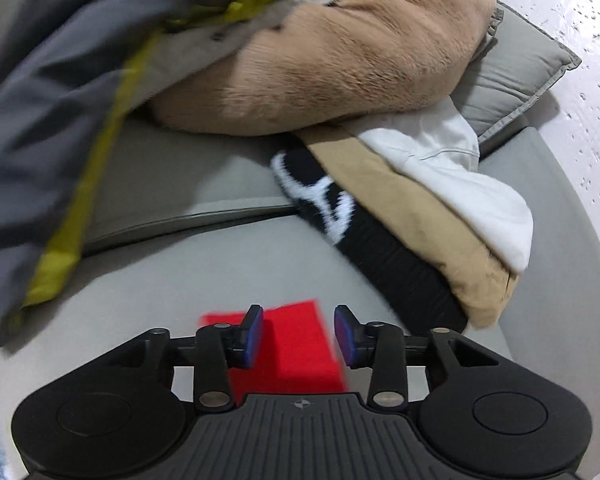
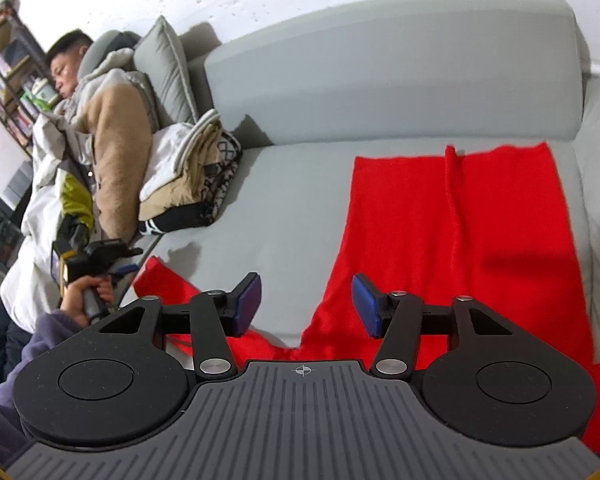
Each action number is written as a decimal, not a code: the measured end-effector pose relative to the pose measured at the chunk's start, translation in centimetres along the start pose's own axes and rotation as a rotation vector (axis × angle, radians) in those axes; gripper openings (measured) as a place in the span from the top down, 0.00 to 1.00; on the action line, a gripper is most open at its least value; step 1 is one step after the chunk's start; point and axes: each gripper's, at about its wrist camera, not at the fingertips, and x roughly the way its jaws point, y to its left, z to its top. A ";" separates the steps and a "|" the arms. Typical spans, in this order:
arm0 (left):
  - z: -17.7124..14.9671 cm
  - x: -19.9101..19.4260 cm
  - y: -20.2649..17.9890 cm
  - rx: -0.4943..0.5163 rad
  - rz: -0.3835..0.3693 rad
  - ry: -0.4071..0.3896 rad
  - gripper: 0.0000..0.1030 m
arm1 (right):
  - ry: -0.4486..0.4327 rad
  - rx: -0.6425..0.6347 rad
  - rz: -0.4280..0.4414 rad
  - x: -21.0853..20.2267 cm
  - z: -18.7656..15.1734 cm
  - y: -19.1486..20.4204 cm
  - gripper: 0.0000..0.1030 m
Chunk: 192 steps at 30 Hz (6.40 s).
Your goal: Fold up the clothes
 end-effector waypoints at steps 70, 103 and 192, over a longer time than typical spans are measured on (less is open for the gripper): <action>-13.0 -19.9 -1.1 0.399 -0.059 0.230 0.72 | 0.209 -0.157 0.224 -3.8 -11.9 -0.5 0.34; -40.1 -17.7 -18.2 0.962 -0.205 0.560 0.62 | 0.360 0.278 -0.190 -0.3 -22.2 -17.6 0.56; -33.5 -18.1 -20.7 0.928 -0.230 0.386 0.62 | 0.037 0.255 -0.224 -9.9 -12.7 -20.0 0.42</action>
